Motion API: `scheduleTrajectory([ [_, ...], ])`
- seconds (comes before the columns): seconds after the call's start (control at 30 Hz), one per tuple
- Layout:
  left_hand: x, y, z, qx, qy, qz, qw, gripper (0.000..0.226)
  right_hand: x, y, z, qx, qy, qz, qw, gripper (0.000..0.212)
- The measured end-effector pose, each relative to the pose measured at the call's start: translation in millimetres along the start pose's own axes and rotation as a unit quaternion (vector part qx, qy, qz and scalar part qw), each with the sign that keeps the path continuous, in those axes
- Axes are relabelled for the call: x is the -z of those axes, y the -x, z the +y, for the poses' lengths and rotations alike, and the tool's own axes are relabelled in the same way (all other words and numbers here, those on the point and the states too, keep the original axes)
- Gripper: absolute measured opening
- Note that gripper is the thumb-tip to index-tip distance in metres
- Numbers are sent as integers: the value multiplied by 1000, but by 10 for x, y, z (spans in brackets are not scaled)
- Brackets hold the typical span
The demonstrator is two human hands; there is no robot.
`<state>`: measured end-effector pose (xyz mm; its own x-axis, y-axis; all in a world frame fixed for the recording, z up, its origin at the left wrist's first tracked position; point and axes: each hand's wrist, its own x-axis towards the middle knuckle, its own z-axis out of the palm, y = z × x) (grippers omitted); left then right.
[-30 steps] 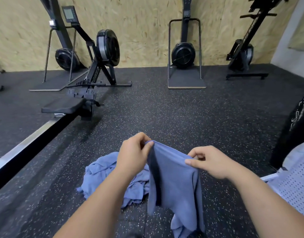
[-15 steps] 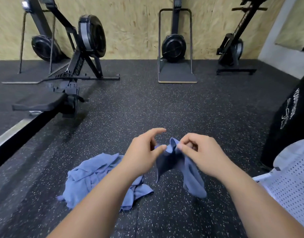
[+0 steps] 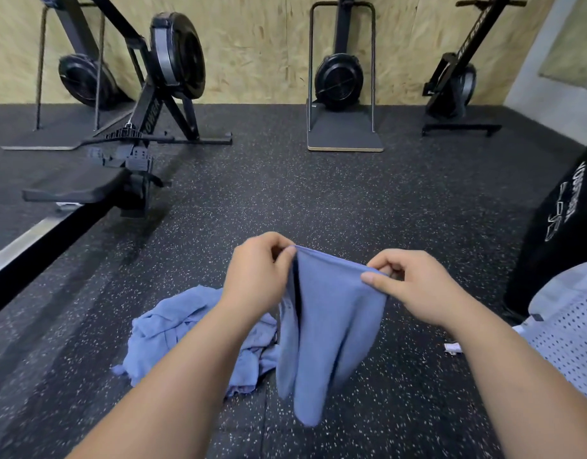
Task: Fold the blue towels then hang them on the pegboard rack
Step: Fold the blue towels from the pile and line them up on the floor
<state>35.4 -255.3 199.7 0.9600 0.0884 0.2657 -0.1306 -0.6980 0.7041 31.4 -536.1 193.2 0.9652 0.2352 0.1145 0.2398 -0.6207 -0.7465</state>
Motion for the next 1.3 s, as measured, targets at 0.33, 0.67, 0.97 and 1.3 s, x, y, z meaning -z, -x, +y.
scheduleTrajectory([
  [0.33, -64, 259, 41, -48, -3, -117, 992, 37, -64, 223, -223, 21, 52, 23, 998, 9],
  [0.67, -270, 424, 207, -56, 59, -144, 986, 12, -127, 224, -306, 39, 30, -22, 999, 9],
  [0.97, -97, 117, -67, 41, 11, -24, 999, 12, 175, 139, 72, -25, 53, 33, 998, 11],
  [1.3, 177, -64, -337, 104, -33, 60, 992, 17, 446, 182, 258, -103, 135, 113, 979, 14],
])
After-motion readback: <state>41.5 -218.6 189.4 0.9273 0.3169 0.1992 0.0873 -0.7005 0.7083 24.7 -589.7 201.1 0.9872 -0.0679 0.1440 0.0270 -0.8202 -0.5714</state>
